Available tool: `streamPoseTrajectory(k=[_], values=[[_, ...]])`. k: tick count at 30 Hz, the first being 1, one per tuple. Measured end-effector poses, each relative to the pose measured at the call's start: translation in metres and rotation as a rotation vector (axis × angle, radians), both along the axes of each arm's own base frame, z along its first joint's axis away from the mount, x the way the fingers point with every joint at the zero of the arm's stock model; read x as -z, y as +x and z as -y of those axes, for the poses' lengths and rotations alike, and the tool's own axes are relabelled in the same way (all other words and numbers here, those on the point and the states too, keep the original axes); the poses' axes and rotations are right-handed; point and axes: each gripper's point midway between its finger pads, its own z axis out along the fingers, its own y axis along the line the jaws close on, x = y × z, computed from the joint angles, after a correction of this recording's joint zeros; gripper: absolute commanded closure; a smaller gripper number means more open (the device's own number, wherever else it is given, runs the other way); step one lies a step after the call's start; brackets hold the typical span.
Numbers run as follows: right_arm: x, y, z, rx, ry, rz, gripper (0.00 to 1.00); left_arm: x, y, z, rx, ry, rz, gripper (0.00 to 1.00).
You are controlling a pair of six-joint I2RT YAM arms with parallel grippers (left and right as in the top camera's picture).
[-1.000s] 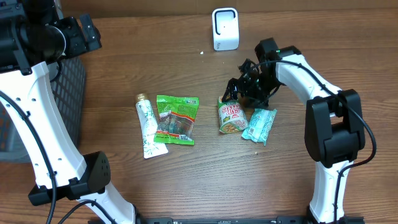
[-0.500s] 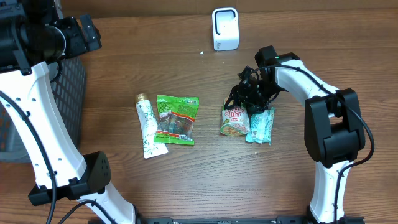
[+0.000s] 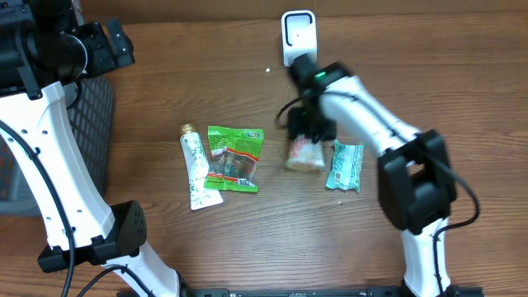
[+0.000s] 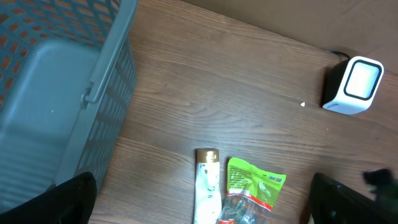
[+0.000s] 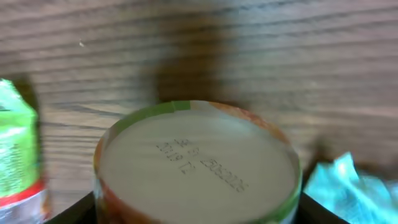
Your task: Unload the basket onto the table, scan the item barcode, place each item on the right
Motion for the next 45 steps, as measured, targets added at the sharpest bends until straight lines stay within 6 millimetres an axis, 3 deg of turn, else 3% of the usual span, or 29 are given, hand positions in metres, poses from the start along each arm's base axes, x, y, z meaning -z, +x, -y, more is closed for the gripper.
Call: streamPoseTrajectory(k=[6,8,15,17,23,30,32,38,41,45], values=[[-0.011,-0.009,-0.019,-0.072,-0.252,0.201,0.4,0.0,0.0,0.0,0.0,0.0,0.0,0.0],[-0.009,-0.009,-0.022,-0.084,-0.298,0.235,0.32,0.0,0.0,0.0,-0.001,0.0,0.0,0.0],[0.012,-0.011,0.002,-0.081,-0.444,0.201,0.16,0.0,0.0,0.0,0.0,0.0,0.0,0.0],[0.006,-0.013,0.004,-0.085,-0.462,0.182,0.15,0.0,0.0,0.0,0.0,0.0,0.0,0.0],[-0.025,0.001,-0.014,-0.077,-0.395,0.225,0.06,0.0,0.0,0.0,0.0,0.0,0.0,0.0],[-0.04,-0.003,-0.045,-0.076,-0.2,0.152,0.03,0.0,0.0,0.0,0.0,0.0,0.0,0.0],[-0.045,-0.002,-0.042,-0.069,-0.175,0.127,0.02,0.0,0.0,0.0,0.0,0.0,0.0,0.0],[-0.054,0.011,0.001,0.001,-0.047,-0.029,0.04,0.0,0.0,0.0,0.0,0.0,0.0,0.0],[-0.049,0.017,0.021,0.041,-0.01,-0.074,0.06,0.0,0.0,0.0,0.0,0.0,0.0,0.0],[-0.031,0.004,0.036,0.06,-0.013,-0.157,0.14,0.0,0.0,0.0,0.0,0.0,0.0,0.0]])
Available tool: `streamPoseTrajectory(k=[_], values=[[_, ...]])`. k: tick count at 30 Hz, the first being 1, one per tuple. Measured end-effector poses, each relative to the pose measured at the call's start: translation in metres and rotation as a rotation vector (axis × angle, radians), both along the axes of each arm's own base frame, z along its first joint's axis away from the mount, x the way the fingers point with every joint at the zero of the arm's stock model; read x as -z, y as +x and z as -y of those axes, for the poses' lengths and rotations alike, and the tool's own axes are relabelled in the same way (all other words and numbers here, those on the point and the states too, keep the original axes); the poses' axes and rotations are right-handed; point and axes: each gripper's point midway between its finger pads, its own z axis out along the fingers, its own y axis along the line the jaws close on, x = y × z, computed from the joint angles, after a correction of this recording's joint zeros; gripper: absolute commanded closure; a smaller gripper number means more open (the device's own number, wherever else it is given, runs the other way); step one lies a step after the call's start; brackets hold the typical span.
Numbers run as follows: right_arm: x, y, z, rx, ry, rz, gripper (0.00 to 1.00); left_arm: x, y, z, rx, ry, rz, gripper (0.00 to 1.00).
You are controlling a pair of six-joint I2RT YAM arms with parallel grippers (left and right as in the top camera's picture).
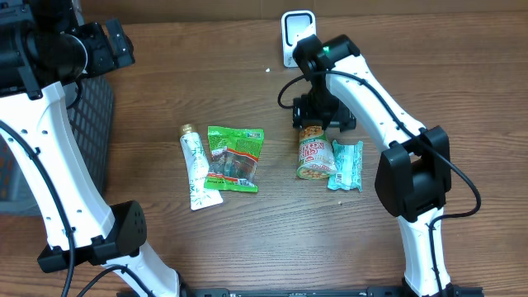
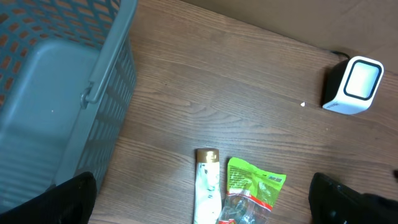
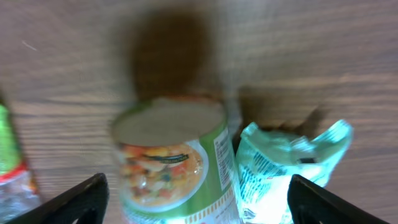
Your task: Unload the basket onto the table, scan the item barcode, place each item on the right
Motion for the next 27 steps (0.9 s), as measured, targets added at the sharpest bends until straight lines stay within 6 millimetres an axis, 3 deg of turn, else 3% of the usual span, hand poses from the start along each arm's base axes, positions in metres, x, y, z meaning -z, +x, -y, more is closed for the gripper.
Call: streamPoseTrajectory(k=[4,7,13,16,20,24,27], values=[[0.012,-0.017,-0.003,-0.022,-0.001,-0.062,0.23,0.0,0.0,0.0,0.0,0.0,0.0,0.0],[0.013,-0.02,-0.008,-0.033,0.013,-0.071,0.23,0.0,0.0,0.0,0.0,0.0,0.0,0.0],[0.017,-0.014,-0.021,-0.036,0.085,-0.05,0.52,0.0,0.0,0.0,0.0,0.0,0.0,0.0],[0.01,-0.015,-0.024,-0.041,0.112,-0.042,0.67,0.0,0.0,0.0,0.0,0.0,0.0,0.0],[0.004,-0.012,-0.024,-0.028,0.113,-0.016,0.78,0.0,0.0,0.0,0.0,0.0,0.0,0.0],[0.0,-0.016,-0.003,0.016,-0.041,0.008,0.79,0.0,0.0,0.0,0.0,0.001,0.0,0.0],[-0.002,-0.014,0.01,0.027,-0.175,0.061,0.57,0.0,0.0,0.0,0.0,0.0,0.0,0.0]])
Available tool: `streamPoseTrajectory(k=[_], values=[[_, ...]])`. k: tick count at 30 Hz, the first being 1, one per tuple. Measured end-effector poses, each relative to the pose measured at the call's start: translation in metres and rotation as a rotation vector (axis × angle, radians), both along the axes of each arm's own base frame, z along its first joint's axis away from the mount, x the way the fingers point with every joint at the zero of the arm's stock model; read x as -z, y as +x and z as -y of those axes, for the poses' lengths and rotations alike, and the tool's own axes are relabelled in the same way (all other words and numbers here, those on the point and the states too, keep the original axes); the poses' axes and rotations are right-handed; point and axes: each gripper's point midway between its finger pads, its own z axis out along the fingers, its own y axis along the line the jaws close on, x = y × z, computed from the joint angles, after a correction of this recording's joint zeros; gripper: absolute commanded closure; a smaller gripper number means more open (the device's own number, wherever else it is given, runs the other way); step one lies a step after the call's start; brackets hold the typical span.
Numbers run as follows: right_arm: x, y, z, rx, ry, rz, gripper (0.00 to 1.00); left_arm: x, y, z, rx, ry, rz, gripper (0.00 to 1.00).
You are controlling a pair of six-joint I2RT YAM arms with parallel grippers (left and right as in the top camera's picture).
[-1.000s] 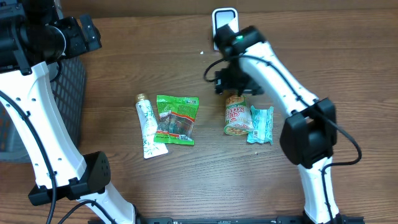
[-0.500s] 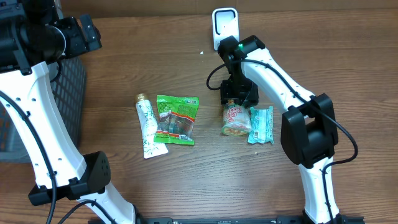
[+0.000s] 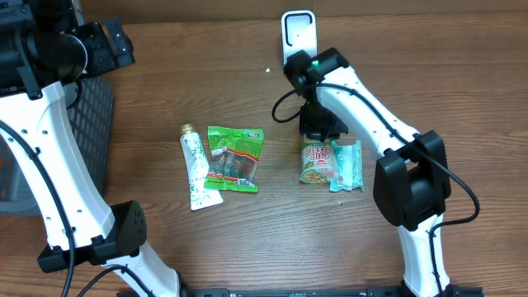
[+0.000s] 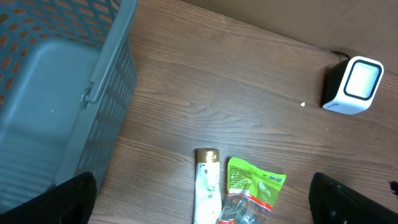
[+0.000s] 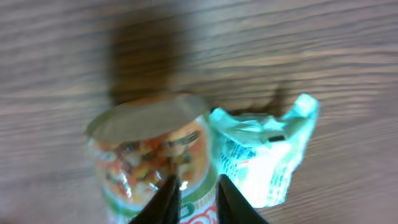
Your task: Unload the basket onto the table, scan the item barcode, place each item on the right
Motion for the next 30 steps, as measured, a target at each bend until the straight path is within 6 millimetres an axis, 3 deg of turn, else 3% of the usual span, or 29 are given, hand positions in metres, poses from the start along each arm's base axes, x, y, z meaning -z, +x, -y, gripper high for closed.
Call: streamPoseTrajectory(k=[2,9,14,18,23,26,30], values=[[-0.001,0.002,-0.001,-0.017,-0.045,0.036,0.45,0.0,0.0,0.0,0.0,0.0,0.0,0.0],[-0.007,0.002,-0.011,-0.09,-0.1,0.083,0.31,0.0,0.0,0.0,0.0,0.0,0.0,0.0],[-0.026,-0.001,-0.022,-0.174,-0.102,0.078,0.1,0.0,0.0,0.0,0.0,0.0,0.0,0.0],[-0.044,-0.006,-0.065,-0.285,-0.057,0.153,0.06,0.0,0.0,0.0,0.0,0.0,0.0,0.0],[-0.039,-0.032,-0.11,-0.421,-0.052,0.176,0.04,0.0,0.0,0.0,0.0,0.0,0.0,0.0],[-0.03,-0.037,-0.114,-0.442,-0.069,0.162,0.05,0.0,0.0,0.0,0.0,0.001,0.0,0.0],[-0.008,-0.038,-0.1,-0.435,-0.134,0.114,0.06,0.0,0.0,0.0,0.0,0.0,0.0,0.0]])
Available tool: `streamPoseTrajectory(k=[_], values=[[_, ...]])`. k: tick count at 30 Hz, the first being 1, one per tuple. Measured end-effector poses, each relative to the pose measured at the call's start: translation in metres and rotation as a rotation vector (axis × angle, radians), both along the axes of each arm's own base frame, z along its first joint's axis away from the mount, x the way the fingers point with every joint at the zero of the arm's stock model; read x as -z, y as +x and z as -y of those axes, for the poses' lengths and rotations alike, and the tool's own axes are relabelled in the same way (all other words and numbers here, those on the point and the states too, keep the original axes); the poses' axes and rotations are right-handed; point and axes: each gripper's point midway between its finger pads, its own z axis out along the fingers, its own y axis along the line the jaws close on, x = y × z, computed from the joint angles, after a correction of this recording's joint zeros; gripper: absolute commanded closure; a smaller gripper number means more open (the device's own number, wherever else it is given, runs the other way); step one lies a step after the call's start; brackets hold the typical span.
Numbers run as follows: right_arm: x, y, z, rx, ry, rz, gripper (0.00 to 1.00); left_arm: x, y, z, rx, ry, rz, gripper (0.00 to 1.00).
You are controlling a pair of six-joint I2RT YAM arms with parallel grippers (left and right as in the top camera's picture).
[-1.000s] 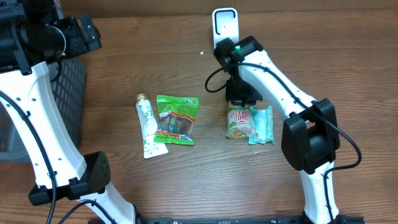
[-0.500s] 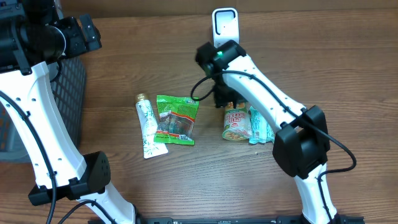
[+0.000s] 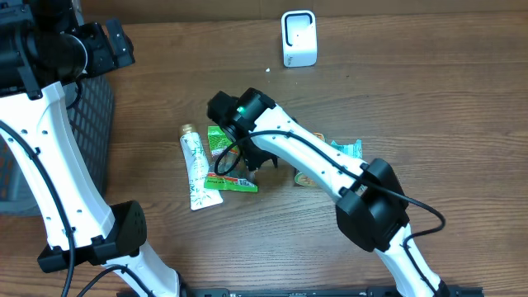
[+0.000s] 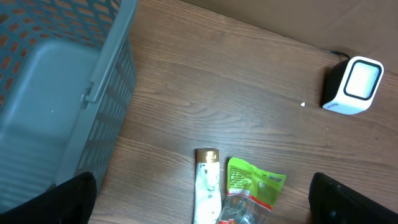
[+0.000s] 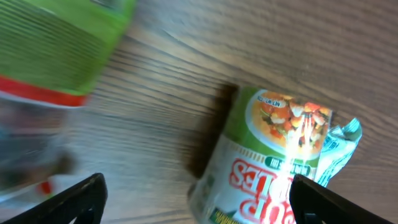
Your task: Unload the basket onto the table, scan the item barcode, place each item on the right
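A cup noodle (image 5: 273, 158) lies on its side on the table, mostly hidden under the right arm in the overhead view (image 3: 304, 176). It touches a teal packet (image 5: 344, 134). My right gripper (image 5: 199, 208) is open and holds nothing. It hangs low between the cup and a green snack bag (image 3: 233, 162), at the bag's right edge (image 3: 250, 157). The white scanner (image 3: 298, 37) stands at the far edge of the table. My left gripper (image 4: 202, 202) is open, high over the basket at the far left.
A white tube (image 3: 195, 165) lies left of the green bag. A grey mesh basket (image 4: 56, 93) stands at the table's left edge. The teal packet (image 3: 351, 149) lies right of the arm.
My right gripper has moved left, from over the cup noodle by the teal packet to the green bag's right edge. The cup stays lying beside the packet. The left arm has not moved.
My right gripper held the cup noodle just off the table near the teal packet. Then the cup lay on its side beside the packet, the gripper open above it. The gripper stayed over the cup, and now it is open by the green bag.
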Motion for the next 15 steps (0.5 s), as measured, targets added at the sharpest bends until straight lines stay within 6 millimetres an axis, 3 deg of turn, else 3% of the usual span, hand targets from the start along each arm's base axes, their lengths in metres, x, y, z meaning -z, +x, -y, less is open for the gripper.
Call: streamPoseTrajectory(k=[5,15], values=[[0.024,-0.006,0.024,0.031,-0.113,-0.021,0.06,0.0,0.0,0.0,-0.001,0.0,0.0,0.0],[0.037,0.001,0.069,0.09,-0.262,0.023,0.16,0.0,0.0,0.0,0.0,0.0,0.0,0.0]])
